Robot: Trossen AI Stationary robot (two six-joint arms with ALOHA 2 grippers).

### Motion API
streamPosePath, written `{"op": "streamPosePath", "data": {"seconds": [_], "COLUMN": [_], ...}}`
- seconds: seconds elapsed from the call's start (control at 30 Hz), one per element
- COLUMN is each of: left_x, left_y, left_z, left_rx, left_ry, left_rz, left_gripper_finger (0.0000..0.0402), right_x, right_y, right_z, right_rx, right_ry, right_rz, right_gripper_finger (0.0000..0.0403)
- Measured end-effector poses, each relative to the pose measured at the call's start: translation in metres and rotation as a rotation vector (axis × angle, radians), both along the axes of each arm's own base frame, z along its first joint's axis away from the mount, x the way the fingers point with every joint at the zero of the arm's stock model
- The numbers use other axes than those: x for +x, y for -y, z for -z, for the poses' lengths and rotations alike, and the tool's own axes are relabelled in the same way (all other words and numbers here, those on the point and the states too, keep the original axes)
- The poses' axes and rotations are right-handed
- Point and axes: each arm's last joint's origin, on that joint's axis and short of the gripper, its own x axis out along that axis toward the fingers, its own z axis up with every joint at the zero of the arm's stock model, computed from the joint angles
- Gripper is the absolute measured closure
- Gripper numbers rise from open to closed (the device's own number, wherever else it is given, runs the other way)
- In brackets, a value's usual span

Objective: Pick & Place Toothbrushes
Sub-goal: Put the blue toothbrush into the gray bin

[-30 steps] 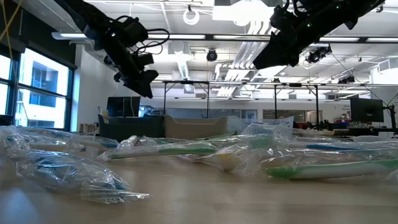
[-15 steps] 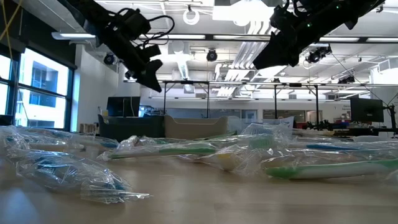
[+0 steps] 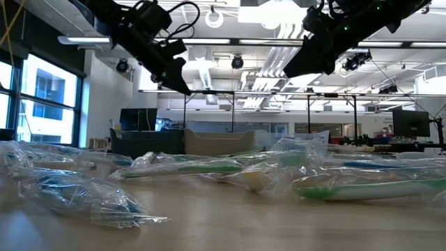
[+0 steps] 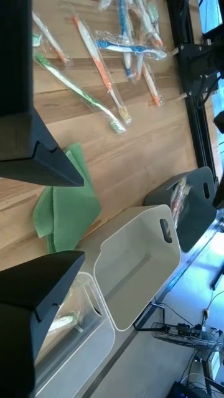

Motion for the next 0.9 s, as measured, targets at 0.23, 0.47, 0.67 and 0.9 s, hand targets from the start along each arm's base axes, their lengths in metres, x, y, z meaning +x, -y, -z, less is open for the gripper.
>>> {"op": "streamPosePath", "data": {"seconds": [0.23, 0.47, 0.67, 0.9], "left_x": [-0.001, -0.005, -0.002, -0.018], "left_y": [0.005, 0.010, 0.027, 0.037], "left_z": [-0.018, -0.022, 0.006, 0.015], "left_rx": [0.058, 0.035, -0.025, -0.024], "left_ry": [0.111, 0.115, 0.121, 0.218], "left_rz": [0.140, 0.148, 0.188, 0.170], "left_gripper_finger": [0.0401, 0.0401, 0.0401, 0.0401], "right_x": [0.000, 0.000, 0.000, 0.000], "right_y": [0.000, 0.000, 0.000, 0.000], "right_z": [0.000, 0.000, 0.000, 0.000], "right_rx": [0.000, 0.000, -0.001, -0.003], "right_ry": [0.000, -0.001, -0.001, -0.001], "right_rz": [0.000, 0.000, -0.001, -0.001], "right_gripper_finger": [0.0232, 0.0232, 0.0232, 0.0232]}}
